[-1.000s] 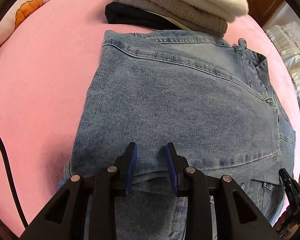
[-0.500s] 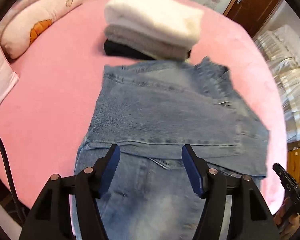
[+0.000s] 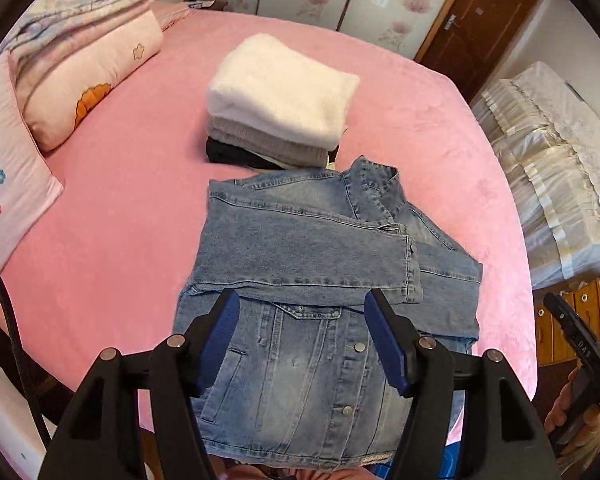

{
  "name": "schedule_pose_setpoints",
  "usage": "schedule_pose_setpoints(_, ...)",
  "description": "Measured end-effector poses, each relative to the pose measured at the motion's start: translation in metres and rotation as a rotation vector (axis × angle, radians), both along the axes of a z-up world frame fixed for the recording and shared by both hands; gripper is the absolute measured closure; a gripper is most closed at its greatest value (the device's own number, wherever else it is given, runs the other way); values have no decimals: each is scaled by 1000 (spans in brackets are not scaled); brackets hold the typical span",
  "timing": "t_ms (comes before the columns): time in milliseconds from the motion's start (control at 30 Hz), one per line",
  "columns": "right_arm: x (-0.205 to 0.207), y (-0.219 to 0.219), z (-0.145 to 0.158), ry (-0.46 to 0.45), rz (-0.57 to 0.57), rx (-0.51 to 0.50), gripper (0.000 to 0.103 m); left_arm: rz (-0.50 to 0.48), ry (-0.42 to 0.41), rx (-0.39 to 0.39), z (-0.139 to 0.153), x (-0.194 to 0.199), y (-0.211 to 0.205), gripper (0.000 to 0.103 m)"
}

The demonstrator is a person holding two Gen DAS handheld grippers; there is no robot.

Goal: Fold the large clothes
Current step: 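Lift both tools away from the folded jacket, then grasp the jacket side edge with both tools and fold it across the body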

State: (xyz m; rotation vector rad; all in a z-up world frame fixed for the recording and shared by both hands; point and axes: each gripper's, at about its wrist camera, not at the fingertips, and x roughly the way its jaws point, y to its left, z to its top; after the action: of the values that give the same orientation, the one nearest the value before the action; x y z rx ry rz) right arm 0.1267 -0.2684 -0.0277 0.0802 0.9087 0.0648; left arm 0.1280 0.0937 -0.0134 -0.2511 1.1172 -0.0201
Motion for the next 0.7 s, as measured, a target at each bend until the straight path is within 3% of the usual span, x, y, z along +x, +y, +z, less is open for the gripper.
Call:
schedule_pose_setpoints(167, -27, 15, 9, -11, -40, 33, 49, -47, -5, 4, 4, -22, 11, 39)
schedule_pose_setpoints(333, -62, 31, -6, 14, -71, 41, 49, -71, 13, 1, -13, -47, 30, 39)
schedule_pose_setpoints(533, -105, 37, -40, 78, -114, 37, 49, -98, 61, 16, -49, -80, 50, 39)
schedule_pose_setpoints(700, -137, 31, -76, 129, -129, 14, 49, -118, 112, 16, -97, -108, 65, 40)
